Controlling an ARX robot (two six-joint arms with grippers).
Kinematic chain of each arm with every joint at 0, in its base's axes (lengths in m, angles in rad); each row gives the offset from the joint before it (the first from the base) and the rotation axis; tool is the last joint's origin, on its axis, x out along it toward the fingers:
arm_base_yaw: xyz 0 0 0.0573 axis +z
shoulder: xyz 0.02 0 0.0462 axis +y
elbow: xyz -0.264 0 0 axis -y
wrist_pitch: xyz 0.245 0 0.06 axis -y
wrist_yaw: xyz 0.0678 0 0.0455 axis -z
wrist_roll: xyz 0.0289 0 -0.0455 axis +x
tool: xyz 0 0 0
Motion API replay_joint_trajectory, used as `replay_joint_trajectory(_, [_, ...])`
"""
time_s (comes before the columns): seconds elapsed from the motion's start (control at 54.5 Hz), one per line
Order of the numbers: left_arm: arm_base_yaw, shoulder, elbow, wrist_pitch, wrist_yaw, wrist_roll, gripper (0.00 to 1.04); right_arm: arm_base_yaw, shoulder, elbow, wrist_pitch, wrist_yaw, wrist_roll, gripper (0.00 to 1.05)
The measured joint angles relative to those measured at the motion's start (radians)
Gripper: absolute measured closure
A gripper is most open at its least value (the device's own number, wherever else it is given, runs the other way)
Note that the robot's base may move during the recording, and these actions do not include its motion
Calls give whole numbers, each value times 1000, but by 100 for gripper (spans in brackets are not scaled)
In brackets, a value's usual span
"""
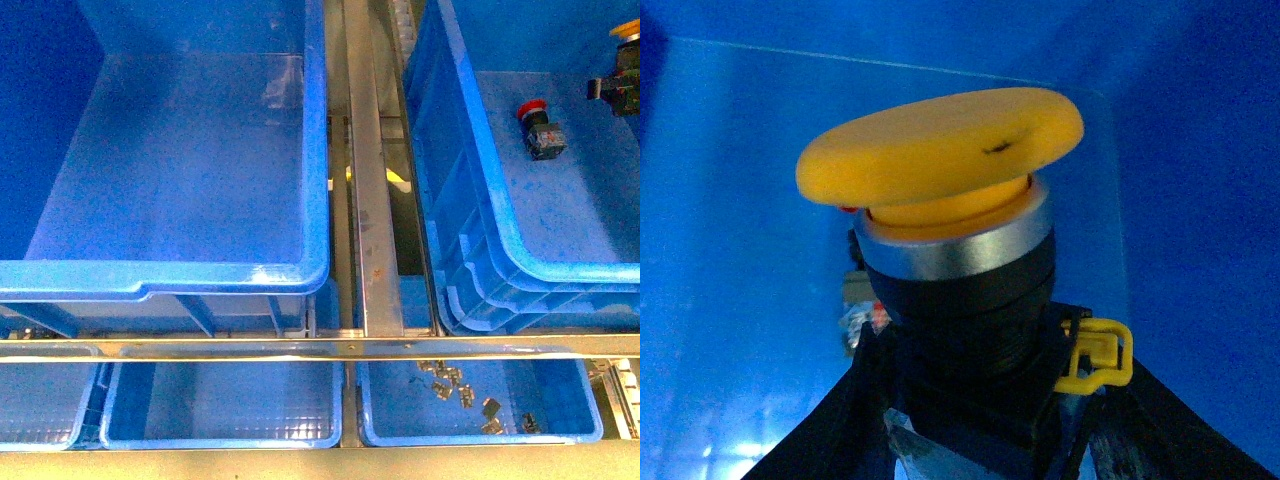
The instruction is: Pick red and yellow buttons and place in box
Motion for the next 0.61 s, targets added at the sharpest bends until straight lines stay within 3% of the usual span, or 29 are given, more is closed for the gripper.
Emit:
replay_joint_trajectory(0.275, [0,0,0,0,0,0,8,0,223,341,-190,64,18,63])
replay_joint_trajectory(0.495, [0,0,0,0,0,0,8,12,315,486,-336,82,13,63])
replay_joint_trajectory(0.605, [0,0,0,0,0,0,8,23,338,521,-392,83,9,47])
